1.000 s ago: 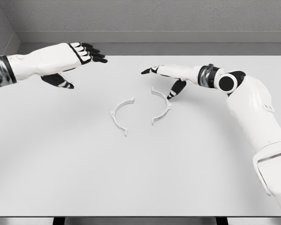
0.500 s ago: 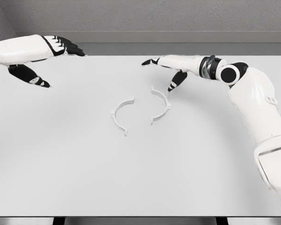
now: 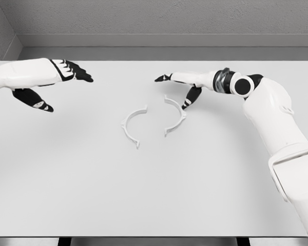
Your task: Assemble PVC drainage pipe clamps
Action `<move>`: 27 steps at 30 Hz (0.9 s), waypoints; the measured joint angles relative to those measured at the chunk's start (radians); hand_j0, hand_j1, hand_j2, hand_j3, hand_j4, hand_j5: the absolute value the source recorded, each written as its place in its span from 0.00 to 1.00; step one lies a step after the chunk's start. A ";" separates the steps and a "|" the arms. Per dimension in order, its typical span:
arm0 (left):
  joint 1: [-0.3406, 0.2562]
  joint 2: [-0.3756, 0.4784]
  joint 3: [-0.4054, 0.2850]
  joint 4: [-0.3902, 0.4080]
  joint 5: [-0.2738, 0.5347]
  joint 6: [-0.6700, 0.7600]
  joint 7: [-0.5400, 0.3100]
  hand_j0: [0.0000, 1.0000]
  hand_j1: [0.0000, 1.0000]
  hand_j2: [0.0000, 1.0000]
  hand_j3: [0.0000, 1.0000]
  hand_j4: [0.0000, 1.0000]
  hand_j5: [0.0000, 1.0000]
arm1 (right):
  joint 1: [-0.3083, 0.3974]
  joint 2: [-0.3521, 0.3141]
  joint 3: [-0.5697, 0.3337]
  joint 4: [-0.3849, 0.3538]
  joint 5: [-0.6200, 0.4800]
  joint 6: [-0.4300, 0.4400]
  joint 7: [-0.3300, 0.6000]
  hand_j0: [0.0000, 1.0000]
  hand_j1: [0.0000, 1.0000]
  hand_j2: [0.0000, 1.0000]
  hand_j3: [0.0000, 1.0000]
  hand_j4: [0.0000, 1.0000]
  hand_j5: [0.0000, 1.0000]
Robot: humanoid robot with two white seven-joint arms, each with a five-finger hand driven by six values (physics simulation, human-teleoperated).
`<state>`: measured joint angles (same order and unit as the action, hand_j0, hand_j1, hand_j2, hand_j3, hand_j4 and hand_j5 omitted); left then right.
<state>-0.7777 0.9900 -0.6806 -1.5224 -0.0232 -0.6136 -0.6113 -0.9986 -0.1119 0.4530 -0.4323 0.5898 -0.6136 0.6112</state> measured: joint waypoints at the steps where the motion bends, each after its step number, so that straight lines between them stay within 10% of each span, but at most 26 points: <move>1: 0.000 0.001 -0.004 -0.001 -0.001 0.000 0.000 1.00 1.00 1.00 1.00 1.00 1.00 | 0.000 0.000 0.000 0.001 0.000 0.000 0.000 1.00 1.00 1.00 1.00 1.00 1.00; 27: 0.000 -0.003 -0.013 -0.002 -0.003 0.000 0.000 1.00 1.00 1.00 1.00 1.00 1.00 | -0.083 -0.010 -0.022 -0.004 -0.010 0.000 0.000 1.00 1.00 1.00 1.00 1.00 1.00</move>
<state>-0.7777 0.9873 -0.6940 -1.5248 -0.0264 -0.6136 -0.6113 -1.0815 -0.1216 0.4307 -0.4365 0.5799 -0.6134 0.6112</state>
